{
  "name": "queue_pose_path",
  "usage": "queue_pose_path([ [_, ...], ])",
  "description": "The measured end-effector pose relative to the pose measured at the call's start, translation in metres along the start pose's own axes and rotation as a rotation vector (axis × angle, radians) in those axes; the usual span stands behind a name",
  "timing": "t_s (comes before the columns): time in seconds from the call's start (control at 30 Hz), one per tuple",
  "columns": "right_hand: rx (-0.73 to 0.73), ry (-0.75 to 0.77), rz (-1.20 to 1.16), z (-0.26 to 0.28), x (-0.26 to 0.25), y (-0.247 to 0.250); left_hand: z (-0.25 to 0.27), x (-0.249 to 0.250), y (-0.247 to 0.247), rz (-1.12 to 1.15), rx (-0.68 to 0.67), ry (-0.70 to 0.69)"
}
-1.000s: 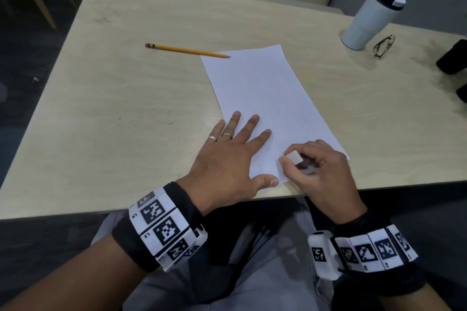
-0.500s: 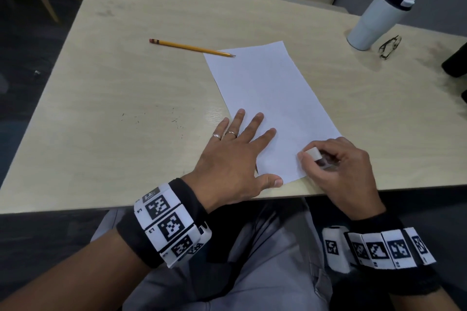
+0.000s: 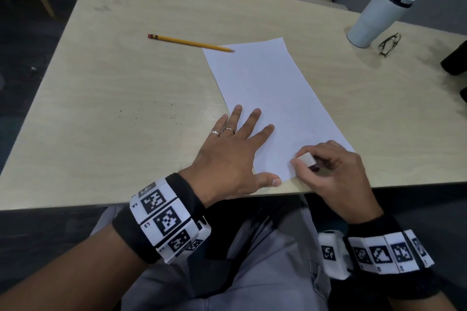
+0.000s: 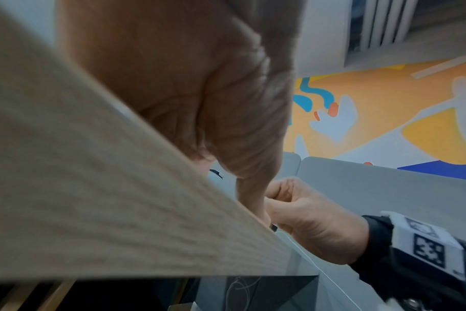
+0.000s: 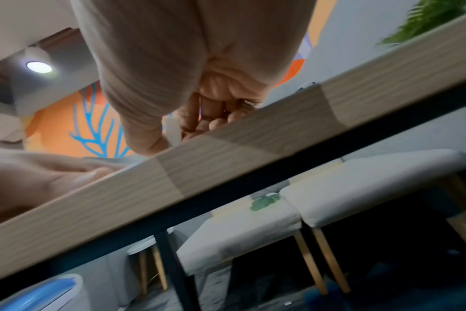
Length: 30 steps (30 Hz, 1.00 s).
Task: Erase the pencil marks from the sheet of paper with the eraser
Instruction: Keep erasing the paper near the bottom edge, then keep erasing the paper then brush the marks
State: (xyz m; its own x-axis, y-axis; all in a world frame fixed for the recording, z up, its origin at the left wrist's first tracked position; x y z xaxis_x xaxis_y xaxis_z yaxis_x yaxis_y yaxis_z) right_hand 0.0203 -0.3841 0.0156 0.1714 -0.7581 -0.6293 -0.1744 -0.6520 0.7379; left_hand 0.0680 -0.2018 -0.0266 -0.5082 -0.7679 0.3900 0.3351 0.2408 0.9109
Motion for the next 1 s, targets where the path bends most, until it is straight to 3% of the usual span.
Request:
queue_pose_path([
  [0.13,0.093,-0.076,0.015,-0.007,0.022,0.024,0.001,0.0,0.001,0.0,0.0,0.001],
  [0.27,-0.013,0.035,-0.007,0.003,-0.009,-0.005,0.0,0.0,0.0,-0.005,-0.002,0.002],
  [0.47,0.086,-0.084,-0.043,-0.004,0.033,0.027,0.001,0.001,0.002,-0.001,0.0,0.006],
  [0.63,0.018,-0.001,-0.01,0.001,0.012,0.007,0.001,0.002,0.003,-0.013,-0.012,0.007],
  [0.83,0.134,-0.215,-0.136,0.0,0.047,0.028,0.004,0.01,0.009,-0.034,-0.033,0.012],
  [1.0,0.139,-0.325,-0.251,0.006,0.047,0.03,0.01,0.022,0.014,-0.086,-0.035,-0.061],
])
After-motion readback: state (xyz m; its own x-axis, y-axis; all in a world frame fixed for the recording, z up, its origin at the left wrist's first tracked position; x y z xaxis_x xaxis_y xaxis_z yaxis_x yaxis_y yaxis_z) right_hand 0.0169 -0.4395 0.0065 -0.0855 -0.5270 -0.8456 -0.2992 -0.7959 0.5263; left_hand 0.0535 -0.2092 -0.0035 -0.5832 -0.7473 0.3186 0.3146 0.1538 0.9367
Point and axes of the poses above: each hand's wrist, its own z-axis away from the middle knuckle, its own y-axis out of the back of the hand, x = y × z, the point moved 8 cm from there along -z, towards the middle knuckle, and after that the axes turned 3 degrees about x, right-handed, at the moved point
